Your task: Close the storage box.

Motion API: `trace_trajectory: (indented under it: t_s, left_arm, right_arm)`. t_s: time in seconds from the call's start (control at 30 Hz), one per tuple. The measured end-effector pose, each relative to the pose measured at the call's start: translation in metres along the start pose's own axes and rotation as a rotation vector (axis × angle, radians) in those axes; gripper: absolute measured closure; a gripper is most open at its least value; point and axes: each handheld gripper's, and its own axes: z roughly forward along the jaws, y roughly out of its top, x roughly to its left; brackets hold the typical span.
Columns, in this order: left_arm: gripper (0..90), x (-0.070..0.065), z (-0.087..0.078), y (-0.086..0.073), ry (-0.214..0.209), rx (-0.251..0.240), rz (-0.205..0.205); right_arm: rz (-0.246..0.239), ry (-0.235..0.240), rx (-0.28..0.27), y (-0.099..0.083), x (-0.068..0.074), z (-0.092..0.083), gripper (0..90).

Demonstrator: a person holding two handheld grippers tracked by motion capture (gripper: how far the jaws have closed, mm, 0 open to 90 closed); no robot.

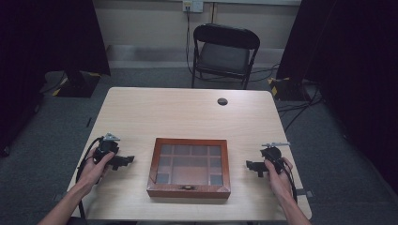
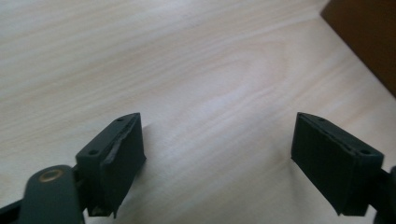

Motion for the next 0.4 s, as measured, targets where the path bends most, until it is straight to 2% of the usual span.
trace_trajectory:
  t_s: [0.03,0.07,0.1,0.13,0.27,0.4]
  left_arm:
    - [14.6,-0.002,0.002,-0.002,0.034,-0.017,0.010]
    - [13.3,-0.003,0.004,-0.003,0.056,-0.036,0.012]
    - [9.4,-0.004,0.005,-0.004,0.052,-0.038,0.007]
    - [7.8,-0.005,0.006,-0.005,0.051,-0.054,-0.005]
    - [0.0,0.000,0.009,-0.011,0.050,-0.099,0.015]
    - [0.0,0.000,0.010,-0.011,0.048,-0.105,0.011]
  right_arm:
    - [-0.025,-0.036,-0.029,-0.003,0.001,0.002,13.5]
    - [-0.071,-0.091,-0.073,-0.006,0.002,0.007,9.3]
    - [-0.067,-0.090,-0.106,-0.009,0.003,0.011,4.9]
    - [-0.072,-0.089,-0.113,-0.009,0.004,0.012,3.4]
    - [-0.066,-0.094,-0.164,-0.013,0.007,0.017,0.0]
    - [-0.067,-0.095,-0.163,-0.013,0.007,0.017,0.0]
